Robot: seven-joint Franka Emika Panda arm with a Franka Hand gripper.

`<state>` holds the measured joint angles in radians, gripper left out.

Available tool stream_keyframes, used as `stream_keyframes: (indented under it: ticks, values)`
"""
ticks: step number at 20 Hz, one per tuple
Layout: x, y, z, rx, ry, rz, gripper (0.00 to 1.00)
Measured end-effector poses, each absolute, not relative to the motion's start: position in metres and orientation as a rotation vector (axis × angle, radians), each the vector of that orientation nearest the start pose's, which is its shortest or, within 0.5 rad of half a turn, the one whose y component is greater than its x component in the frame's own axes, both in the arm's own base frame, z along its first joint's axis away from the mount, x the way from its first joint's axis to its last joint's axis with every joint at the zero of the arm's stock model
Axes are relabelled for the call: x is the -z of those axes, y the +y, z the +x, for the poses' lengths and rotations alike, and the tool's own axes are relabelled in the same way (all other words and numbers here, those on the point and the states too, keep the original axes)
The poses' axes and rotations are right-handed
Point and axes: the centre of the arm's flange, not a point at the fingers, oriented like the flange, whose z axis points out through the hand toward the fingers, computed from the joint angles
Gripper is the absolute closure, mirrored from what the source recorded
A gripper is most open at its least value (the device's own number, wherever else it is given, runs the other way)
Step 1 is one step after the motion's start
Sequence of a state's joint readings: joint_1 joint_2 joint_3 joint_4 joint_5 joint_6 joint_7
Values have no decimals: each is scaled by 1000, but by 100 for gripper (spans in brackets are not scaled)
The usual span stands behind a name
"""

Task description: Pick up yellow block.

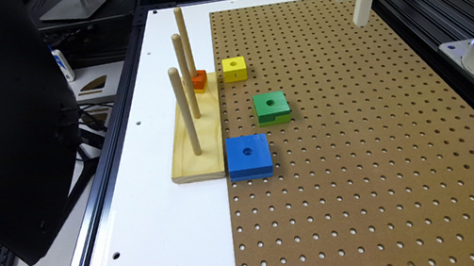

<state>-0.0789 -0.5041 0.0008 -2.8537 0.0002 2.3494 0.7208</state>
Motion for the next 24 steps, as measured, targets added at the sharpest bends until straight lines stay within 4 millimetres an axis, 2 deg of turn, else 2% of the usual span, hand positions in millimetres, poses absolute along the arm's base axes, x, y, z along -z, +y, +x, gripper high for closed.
stream_keyframes:
  ticks: [14,24]
  values:
    - [-343,-26,348,58,1214,-2885,0]
    - [-336,-32,378,66,1226,-2878,0]
